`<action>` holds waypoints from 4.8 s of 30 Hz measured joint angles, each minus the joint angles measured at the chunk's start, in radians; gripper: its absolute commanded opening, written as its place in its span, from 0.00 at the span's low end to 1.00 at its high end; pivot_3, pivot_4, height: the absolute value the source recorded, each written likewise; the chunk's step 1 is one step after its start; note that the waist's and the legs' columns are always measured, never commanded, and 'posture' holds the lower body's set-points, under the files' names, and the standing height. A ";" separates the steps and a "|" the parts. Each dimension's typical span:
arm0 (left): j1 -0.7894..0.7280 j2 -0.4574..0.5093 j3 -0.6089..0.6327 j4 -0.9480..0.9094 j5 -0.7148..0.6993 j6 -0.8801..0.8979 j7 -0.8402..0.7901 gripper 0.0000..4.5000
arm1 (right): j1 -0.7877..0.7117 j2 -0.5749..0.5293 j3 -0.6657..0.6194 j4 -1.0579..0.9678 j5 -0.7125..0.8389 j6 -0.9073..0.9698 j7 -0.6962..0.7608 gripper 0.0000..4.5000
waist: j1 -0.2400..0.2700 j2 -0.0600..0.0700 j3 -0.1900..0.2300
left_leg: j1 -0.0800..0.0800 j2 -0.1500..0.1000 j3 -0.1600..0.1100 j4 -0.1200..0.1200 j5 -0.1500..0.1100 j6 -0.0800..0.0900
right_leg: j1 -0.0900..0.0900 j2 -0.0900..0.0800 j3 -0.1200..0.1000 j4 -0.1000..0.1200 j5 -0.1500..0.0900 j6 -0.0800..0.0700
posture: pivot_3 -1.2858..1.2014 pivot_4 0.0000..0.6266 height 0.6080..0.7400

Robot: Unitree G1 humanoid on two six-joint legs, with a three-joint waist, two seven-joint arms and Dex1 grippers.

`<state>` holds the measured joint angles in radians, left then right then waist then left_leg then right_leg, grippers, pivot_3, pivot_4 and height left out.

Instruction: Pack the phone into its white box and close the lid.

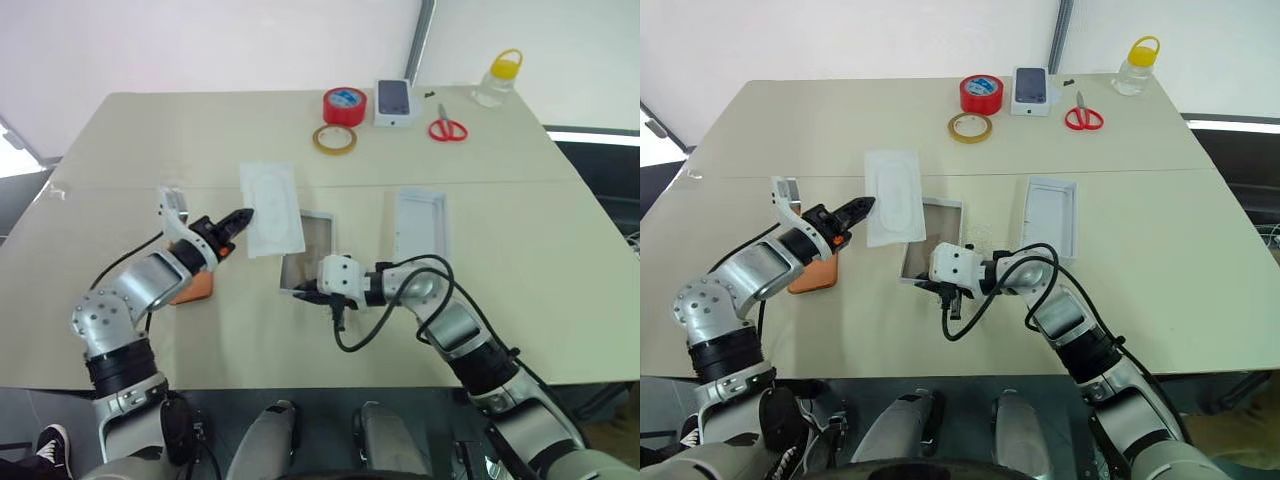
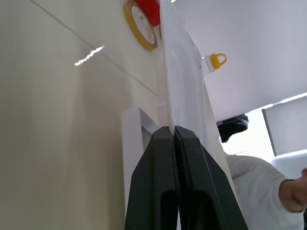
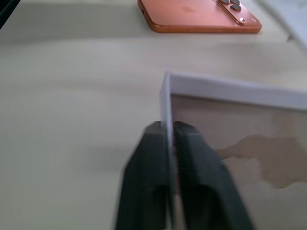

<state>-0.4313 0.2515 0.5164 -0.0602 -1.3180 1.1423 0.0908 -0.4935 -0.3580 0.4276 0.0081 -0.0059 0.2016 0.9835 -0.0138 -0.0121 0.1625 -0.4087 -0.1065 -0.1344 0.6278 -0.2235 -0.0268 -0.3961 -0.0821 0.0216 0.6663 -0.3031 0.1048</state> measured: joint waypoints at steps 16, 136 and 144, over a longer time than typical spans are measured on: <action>0.080 0.004 -0.183 -0.040 0.067 -0.036 -0.076 0.00 | 0.116 -0.291 -0.296 -0.072 0.176 0.048 0.073 0.62 | -0.001 0.000 0.000 | 0.000 0.000 0.000 -0.001 -0.003 0.005 | 0.001 0.000 0.000 -0.001 0.000 0.000 | 0.52 0.24 1.00; 0.190 0.427 0.047 0.245 0.454 -0.056 -0.545 0.73 | -0.526 0.543 0.106 0.893 -0.278 -0.094 -0.372 0.01 | -0.031 -0.002 -0.001 | 0.001 0.002 -0.001 -0.013 0.004 -0.006 | -0.012 0.003 0.001 0.003 0.002 -0.005 | 0.52 0.24 1.00; 0.135 0.425 -0.031 0.270 0.517 -0.068 -0.597 0.73 | -0.536 0.546 0.118 0.931 -0.299 -0.101 -0.416 0.01 | -0.027 -0.001 -0.002 | 0.003 0.002 -0.002 -0.013 0.004 -0.006 | -0.010 0.003 0.001 0.003 0.002 -0.005 | 0.52 0.24 1.00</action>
<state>-0.2963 0.6767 0.4858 0.2099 -0.8005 1.0748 -0.5065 -1.0291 0.1880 0.5454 0.9390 -0.3051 0.1003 0.5677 -0.0410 -0.0127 0.1610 -0.4057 -0.1050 -0.1363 0.6145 -0.2194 -0.0328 -0.4064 -0.0796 0.0222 0.6692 -0.3006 0.1002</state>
